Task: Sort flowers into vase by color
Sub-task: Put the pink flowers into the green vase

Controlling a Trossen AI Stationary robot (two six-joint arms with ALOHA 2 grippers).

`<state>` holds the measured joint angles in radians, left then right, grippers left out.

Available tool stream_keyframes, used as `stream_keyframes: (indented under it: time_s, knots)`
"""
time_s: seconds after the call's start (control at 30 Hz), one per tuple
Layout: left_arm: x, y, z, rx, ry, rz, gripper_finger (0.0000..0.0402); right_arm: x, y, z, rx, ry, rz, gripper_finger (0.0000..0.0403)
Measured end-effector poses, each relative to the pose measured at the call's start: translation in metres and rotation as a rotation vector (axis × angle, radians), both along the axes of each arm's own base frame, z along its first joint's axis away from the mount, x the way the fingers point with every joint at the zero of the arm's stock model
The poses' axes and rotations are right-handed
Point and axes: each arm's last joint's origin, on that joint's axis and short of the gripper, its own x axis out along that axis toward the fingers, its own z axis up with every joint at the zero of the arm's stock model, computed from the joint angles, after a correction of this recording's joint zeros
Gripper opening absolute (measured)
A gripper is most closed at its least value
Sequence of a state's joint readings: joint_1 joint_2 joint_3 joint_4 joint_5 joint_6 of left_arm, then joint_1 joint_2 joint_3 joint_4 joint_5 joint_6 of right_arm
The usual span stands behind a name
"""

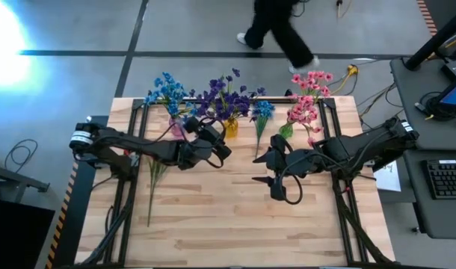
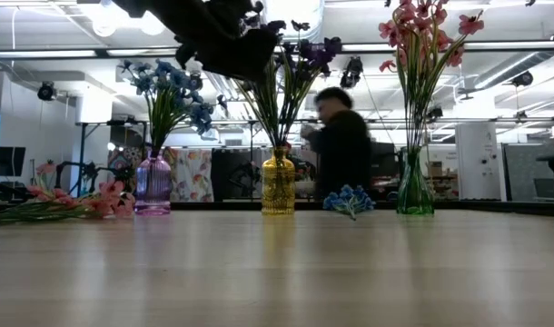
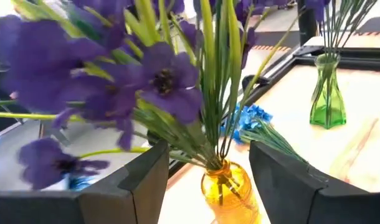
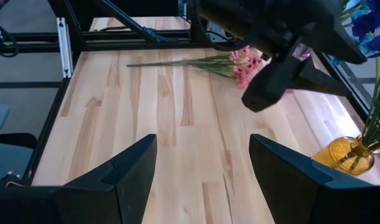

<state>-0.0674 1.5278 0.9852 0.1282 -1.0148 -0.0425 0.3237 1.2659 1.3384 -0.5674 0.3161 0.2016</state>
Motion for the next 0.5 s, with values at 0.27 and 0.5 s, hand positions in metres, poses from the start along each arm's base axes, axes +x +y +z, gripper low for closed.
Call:
stream_keyframes:
  time_s: [0.27,0.5]
  knots:
    - [-0.019,-0.012,0.012,-0.013,0.040,-0.019,0.0207,0.000,0.000,0.000,0.008,-0.006,-0.006,0.0247]
    - [-0.038,-0.032,0.024,-0.009,0.076,-0.093,0.0207,0.002,0.000,-0.003,0.012,-0.017,-0.007,0.0247]
